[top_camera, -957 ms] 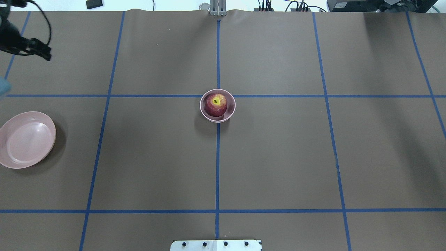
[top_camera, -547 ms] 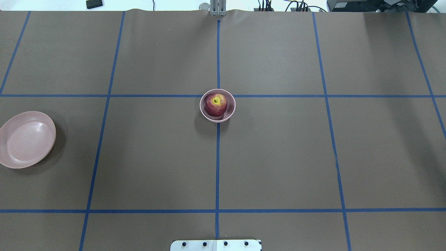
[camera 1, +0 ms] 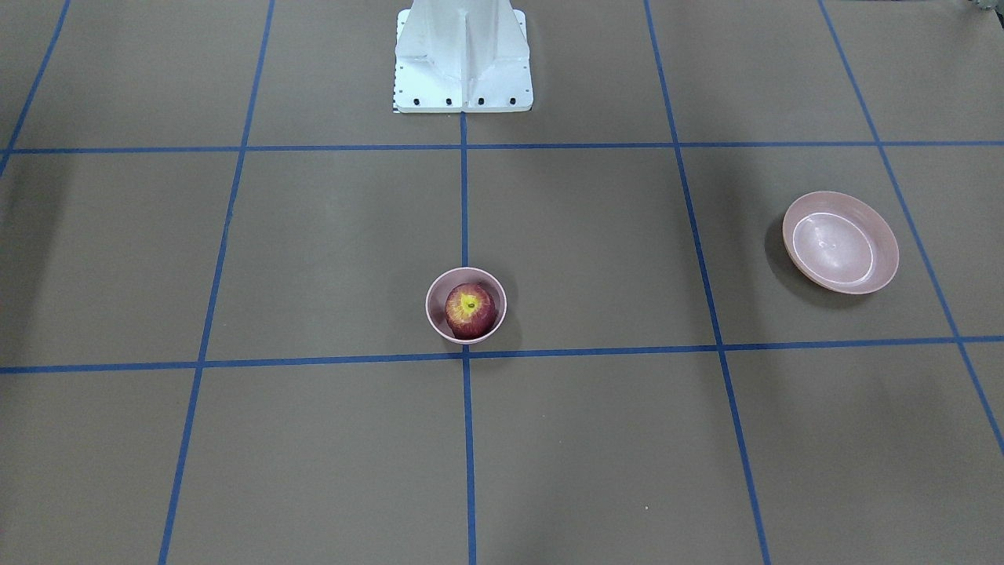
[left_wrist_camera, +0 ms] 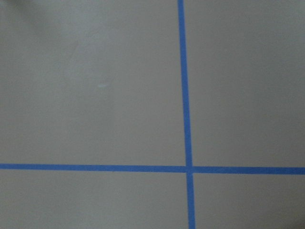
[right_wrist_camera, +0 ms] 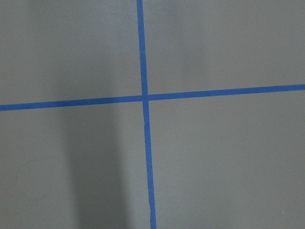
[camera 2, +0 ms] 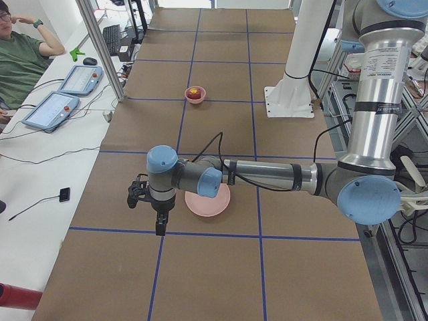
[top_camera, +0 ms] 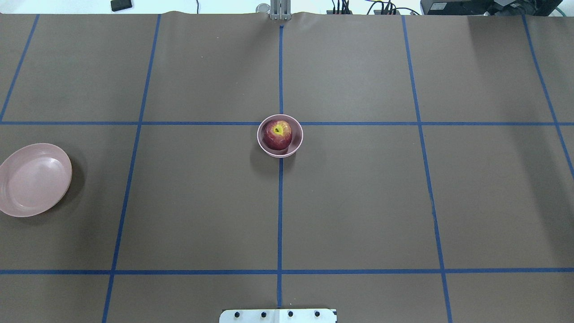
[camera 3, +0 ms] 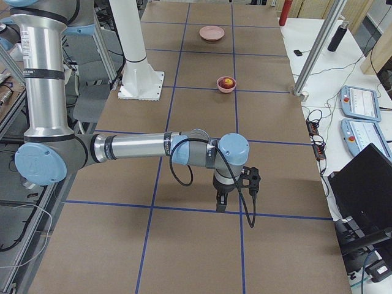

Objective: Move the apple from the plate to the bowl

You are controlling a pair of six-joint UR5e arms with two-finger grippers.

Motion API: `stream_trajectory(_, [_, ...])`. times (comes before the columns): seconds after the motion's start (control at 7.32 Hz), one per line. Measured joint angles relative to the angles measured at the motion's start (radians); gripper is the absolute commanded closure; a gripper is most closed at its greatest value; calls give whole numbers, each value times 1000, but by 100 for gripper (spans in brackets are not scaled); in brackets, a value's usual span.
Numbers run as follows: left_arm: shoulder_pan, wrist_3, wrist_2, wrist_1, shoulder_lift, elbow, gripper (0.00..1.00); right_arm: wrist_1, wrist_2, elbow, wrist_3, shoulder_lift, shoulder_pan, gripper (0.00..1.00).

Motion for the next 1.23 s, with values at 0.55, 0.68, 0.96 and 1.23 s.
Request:
stream_trajectory(0.55, [-63,19,-150,59,20,-45,1,-14,-1,0,10,-3,1,0])
stream_trajectory(0.68, [-63,25,-143,76,31,-55,1,-24,0,1,11,-2,1,0])
stream_trajectory(0.96, [-62,28,-76,86,46,-60,1,-48,11,5,10,-2,1,0])
stream_trajectory(1.23, [-61,29,-52,87,47,-59,1,-61,7,3,6,-5,1,0])
